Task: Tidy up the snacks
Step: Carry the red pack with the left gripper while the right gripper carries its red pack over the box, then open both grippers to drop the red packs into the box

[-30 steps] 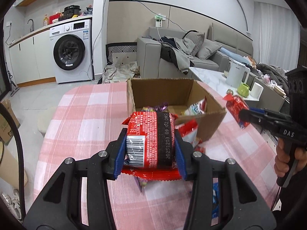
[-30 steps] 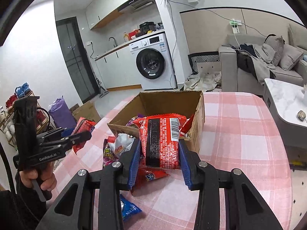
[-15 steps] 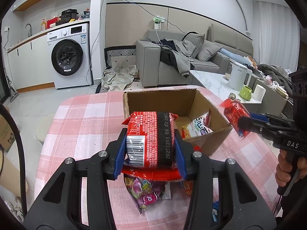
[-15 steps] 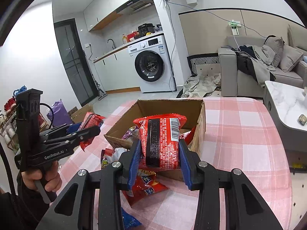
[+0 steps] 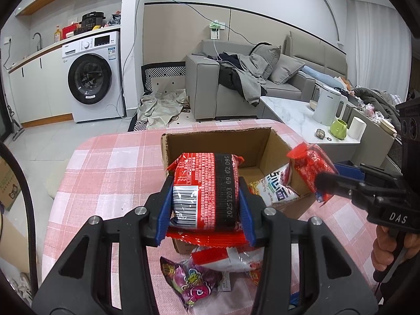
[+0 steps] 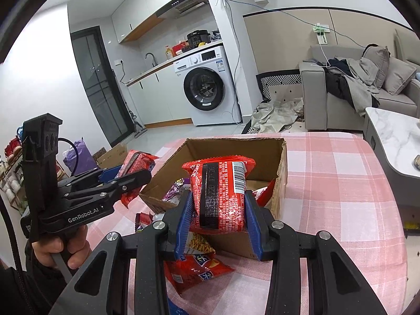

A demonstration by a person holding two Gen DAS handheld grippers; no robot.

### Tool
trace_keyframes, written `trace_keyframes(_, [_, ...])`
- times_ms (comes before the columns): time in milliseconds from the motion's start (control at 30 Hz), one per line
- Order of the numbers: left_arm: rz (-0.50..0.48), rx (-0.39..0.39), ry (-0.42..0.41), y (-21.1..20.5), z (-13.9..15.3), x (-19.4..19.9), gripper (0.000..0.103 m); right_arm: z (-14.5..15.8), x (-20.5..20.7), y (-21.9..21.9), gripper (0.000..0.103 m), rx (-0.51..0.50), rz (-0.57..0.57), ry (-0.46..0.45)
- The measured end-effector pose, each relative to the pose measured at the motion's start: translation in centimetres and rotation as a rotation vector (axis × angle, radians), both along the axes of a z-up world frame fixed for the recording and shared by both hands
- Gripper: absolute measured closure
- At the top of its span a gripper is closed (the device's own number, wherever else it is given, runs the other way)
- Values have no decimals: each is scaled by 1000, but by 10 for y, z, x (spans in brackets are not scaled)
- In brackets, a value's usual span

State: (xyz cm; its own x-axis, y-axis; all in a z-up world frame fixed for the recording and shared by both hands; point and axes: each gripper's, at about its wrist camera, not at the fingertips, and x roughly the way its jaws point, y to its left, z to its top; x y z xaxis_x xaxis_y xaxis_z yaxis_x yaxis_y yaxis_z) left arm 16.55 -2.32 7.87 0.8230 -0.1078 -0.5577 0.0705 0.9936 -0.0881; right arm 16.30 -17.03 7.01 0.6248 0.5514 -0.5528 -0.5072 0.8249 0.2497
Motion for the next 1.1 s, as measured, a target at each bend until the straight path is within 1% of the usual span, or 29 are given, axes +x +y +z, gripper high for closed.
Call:
trace_keyframes(267, [3, 2, 5, -2, -1, 9, 61, -1, 12, 4, 64, 5, 8, 2])
trace_keyframes(533, [-8, 7, 21, -13, -7, 32, 61, -2, 24, 8, 64, -7, 11, 4])
trace_keyframes(733, [-9, 8, 28, -17, -12, 46, 61, -9, 34, 12, 64, -18, 14, 26])
trace_keyframes(833, [-3, 25, 29, -19, -15, 52, 61, -13, 39, 15, 64, -22, 17, 34])
trace_keyframes(1033, [-4, 36, 54, -22, -25, 67, 61, -18, 49, 17, 64, -17, -1, 49])
trace_keyframes(1100, [-6, 28, 66, -21, -28, 71, 61, -19, 52, 17, 64, -12, -7, 55])
